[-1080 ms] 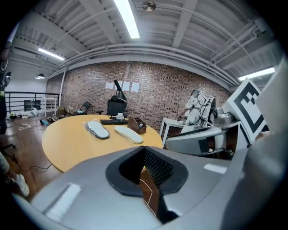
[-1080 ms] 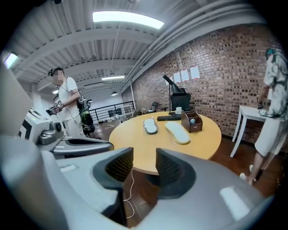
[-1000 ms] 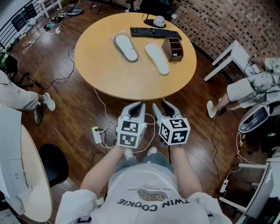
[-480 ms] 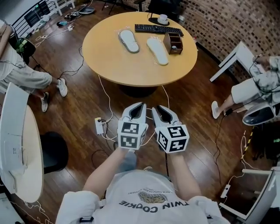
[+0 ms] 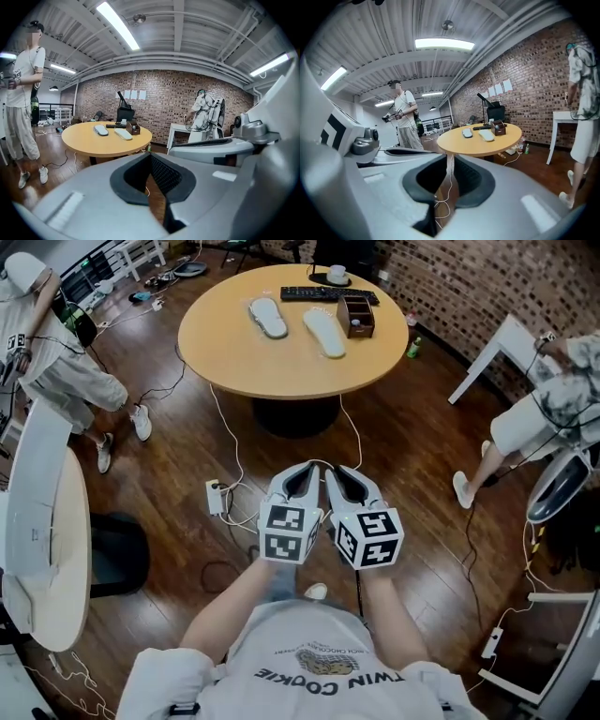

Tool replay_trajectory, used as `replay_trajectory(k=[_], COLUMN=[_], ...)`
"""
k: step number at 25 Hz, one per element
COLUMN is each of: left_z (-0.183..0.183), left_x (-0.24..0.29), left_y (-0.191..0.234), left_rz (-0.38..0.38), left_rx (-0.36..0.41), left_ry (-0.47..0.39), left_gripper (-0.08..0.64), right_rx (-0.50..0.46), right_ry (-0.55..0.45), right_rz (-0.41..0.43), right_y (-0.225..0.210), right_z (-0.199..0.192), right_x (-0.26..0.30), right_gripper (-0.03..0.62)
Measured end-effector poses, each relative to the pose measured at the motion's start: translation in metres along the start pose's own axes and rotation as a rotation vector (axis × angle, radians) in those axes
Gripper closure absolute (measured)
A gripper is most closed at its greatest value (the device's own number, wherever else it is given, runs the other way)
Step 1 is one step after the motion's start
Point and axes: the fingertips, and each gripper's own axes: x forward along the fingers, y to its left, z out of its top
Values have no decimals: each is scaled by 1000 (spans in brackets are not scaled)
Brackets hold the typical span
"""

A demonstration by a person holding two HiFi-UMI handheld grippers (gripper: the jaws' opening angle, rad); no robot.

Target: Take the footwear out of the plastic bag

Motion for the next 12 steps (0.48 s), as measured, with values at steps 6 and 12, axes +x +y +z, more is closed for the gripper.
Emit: replay_trajectory(k=[6, 12], left_z=[-4, -6], left_x=[-17, -33], left_y=[-25, -54], left_rz=[-3, -9], left_rx=[8, 26], left_ry=[-15, -37], left_gripper=[557, 557], right_rx=[-13, -23], right_ry=[-19, -31], right_rz=[-9, -15], right_y=[3, 2], right_z=[-4, -11], right_x=[-30, -60], right_gripper=[543, 543])
